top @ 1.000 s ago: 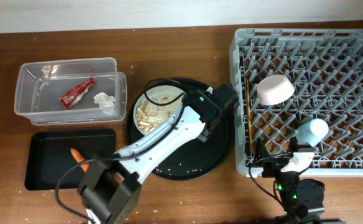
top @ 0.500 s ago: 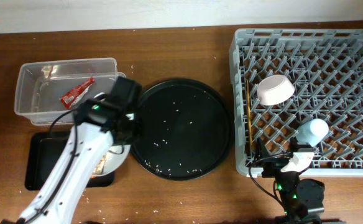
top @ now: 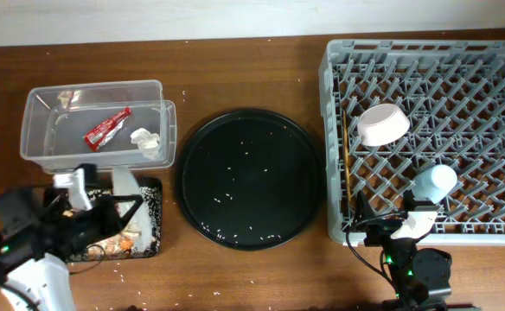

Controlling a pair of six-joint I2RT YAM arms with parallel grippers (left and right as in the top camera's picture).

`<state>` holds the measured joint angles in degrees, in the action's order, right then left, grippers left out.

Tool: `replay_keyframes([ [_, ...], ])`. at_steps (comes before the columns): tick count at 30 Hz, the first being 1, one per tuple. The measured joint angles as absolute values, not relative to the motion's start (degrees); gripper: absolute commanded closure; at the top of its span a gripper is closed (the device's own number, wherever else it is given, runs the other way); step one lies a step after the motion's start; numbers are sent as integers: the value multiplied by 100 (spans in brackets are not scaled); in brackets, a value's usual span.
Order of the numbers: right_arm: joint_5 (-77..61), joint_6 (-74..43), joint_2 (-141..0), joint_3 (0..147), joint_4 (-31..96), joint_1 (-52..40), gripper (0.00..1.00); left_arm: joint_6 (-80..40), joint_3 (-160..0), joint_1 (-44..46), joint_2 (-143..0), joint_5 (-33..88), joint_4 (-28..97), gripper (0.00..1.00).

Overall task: Sort waste into correct bins and load items into the dishwasher rack
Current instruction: 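Tip the plate over the black tray to dump the food scraps, then carry the plate to the rack and stand it upright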

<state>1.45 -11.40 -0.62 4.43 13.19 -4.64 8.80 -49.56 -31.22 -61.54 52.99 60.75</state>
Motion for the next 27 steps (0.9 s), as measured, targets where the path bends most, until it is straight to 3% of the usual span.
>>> replay_keyframes([
  [1, 145, -1133, -58, 443, 1319, -464, 1, 1205, -4895, -3625, -6156, 5881, 6097, 100],
  [5, 145, -1135, -58, 443, 1319, -464, 1, 1483, -4895, -3918, -6156, 6949, 6069, 100],
  [10, 145, -1135, -58, 443, 1319, -464, 2, 1518, -4866, -3376, -6154, 8038, 5358, 100],
  [12, 145, -1135, -58, 443, 1317, -464, 2, 926, -4845, -3087, -6152, 8053, 4206, 100],
  [15, 145, -1140, -62, 443, 1319, -464, 2, -401, -4836, -1313, -6167, 7185, 2362, 100],
  [17, 143, -1138, -58, 443, 1317, -464, 2, -1232, -4869, 591, -6305, 5977, 954, 100],
  [19, 145, -1138, -64, 443, 1319, -464, 2, -2167, -5098, 1708, -7155, 5332, -1540, 100],
  [23, 148, -1138, -67, 438, 1304, -464, 2, -4042, -6541, 2663, -9832, 5024, -4963, 100],
  [27, 145, -1133, -62, 438, 1306, -464, 2, -4746, -7703, 3483, -11268, 4921, -5205, 100],
])
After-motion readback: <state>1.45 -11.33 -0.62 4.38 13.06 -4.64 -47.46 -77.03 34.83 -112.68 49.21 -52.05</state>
